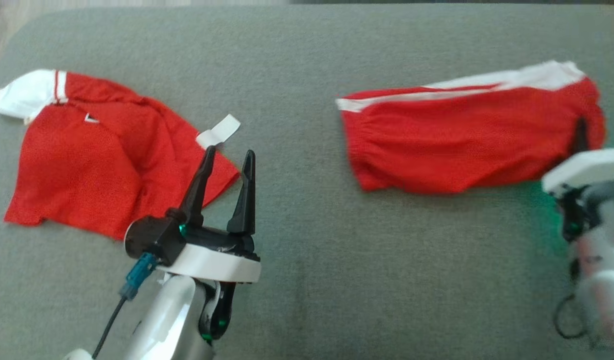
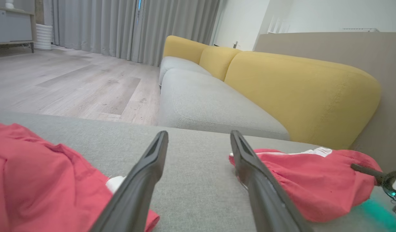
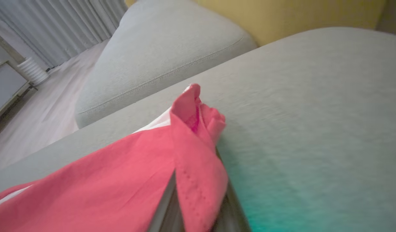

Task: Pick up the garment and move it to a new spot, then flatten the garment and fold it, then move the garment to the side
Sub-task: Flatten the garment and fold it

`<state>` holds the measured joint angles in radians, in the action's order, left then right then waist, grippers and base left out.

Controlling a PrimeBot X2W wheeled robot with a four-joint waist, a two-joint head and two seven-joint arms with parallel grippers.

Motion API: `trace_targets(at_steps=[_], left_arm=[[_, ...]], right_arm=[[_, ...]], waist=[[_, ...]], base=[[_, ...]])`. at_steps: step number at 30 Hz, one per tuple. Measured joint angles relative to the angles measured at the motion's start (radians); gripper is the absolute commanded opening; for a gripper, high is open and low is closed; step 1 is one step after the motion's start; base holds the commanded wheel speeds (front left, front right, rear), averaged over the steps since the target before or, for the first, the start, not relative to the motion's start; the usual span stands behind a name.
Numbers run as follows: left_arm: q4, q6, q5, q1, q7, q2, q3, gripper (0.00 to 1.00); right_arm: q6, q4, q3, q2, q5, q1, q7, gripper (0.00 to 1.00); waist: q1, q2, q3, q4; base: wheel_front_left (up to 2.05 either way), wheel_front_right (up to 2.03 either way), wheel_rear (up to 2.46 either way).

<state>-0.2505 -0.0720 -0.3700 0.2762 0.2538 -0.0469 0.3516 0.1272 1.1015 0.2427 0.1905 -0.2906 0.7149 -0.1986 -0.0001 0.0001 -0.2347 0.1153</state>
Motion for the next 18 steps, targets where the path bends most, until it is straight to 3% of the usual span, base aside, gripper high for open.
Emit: trace_targets(at_steps=[7,18], left_arm=[[0.022,-0.007,0.000,-0.011,0.000,0.000,0.002,1.00],[0.023,-0.007,0.000,-0.019,0.000,0.000,0.007,1.00]], right_arm=[[0.000,0.000,0.049,0.064,-0.021,-0.056,0.000,0.00],[0.000,-0.019,0.041,0.023,-0.015,-0.066,-0.014,0.00]], waist=[[0.0000,0.0000,0.036,-0.037],[0.0000,0.0000,0.048,-0.046]], base=[[0.00,0.00,0.00],[0.00,0.00,0.00]])
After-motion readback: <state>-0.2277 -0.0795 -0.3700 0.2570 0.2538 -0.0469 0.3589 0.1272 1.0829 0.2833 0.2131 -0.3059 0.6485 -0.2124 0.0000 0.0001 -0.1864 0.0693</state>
